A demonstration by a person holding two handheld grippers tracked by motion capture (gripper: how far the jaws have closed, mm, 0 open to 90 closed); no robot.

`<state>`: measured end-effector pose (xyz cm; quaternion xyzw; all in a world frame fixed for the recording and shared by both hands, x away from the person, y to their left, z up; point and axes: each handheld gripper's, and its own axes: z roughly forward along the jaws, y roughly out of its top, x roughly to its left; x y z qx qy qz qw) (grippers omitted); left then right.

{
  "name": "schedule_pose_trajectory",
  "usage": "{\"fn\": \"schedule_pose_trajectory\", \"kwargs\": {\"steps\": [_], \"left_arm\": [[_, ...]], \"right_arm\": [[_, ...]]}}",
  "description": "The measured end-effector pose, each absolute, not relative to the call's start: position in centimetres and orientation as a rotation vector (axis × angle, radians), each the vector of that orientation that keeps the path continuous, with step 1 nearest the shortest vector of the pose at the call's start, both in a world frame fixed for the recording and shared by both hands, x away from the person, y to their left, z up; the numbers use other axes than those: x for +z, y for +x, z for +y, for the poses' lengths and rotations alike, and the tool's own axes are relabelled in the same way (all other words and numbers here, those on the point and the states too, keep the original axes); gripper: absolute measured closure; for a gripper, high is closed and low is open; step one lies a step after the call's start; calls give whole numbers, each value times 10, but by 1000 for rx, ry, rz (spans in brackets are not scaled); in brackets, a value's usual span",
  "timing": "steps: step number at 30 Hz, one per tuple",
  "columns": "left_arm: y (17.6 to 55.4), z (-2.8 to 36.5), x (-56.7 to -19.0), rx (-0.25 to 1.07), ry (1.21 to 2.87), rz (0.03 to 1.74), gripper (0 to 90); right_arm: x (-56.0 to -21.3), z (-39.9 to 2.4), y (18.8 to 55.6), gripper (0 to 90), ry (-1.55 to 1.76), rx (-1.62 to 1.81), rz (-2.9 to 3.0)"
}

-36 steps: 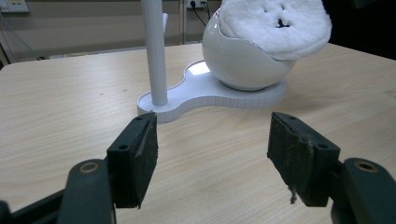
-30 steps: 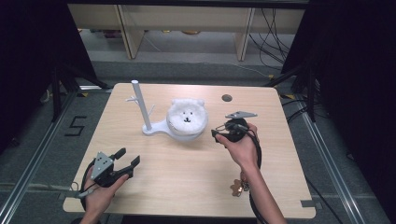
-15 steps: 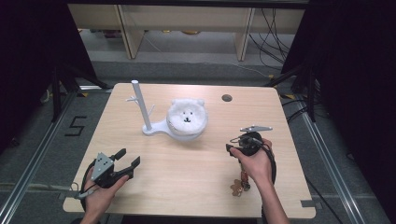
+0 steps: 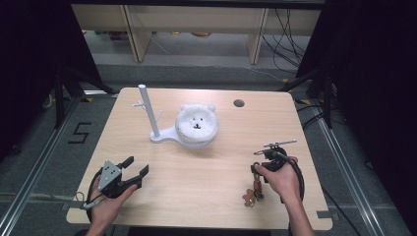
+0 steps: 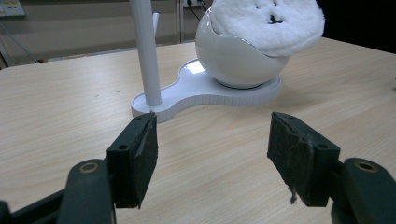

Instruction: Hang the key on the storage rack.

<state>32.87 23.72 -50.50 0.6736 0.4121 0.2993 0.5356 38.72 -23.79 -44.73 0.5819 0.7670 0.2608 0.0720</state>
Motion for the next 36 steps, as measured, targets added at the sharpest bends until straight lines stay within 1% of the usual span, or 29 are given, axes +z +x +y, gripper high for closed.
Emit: {"fn": "schedule_pose_trajectory", "kwargs": {"steps": [3,4,5,6,7,11,15,18,29,36], "left_arm": [[328,237,-505,707,1605,978,328],[328,237,-505,703,1592,967,328],[328,238,-505,705,1593,968,328],[328,238,-505,706,1599,973,327],[328,238,-504,705,1601,973,328],[329,238,-505,703,1592,975,327],[329,238,-504,708,1598,975,328],[329,237,-504,706,1592,969,327],[328,239,-504,707,1603,978,328],[327,238,-504,708,1603,977,327]], "right_arm": [[-450,-240,388,516,1763,717,2328],[-449,-234,386,519,1911,723,2276],[-451,-240,390,526,1812,706,2322],[-453,-240,391,532,1817,696,2328],[-451,-237,391,537,1913,669,2303],[-456,-238,396,555,1986,559,2320],[-465,-240,398,574,1940,534,2379],[-465,-237,398,580,1991,456,2380],[-475,-232,399,616,2008,392,2439],[-475,-227,399,675,2006,359,2447]]}}
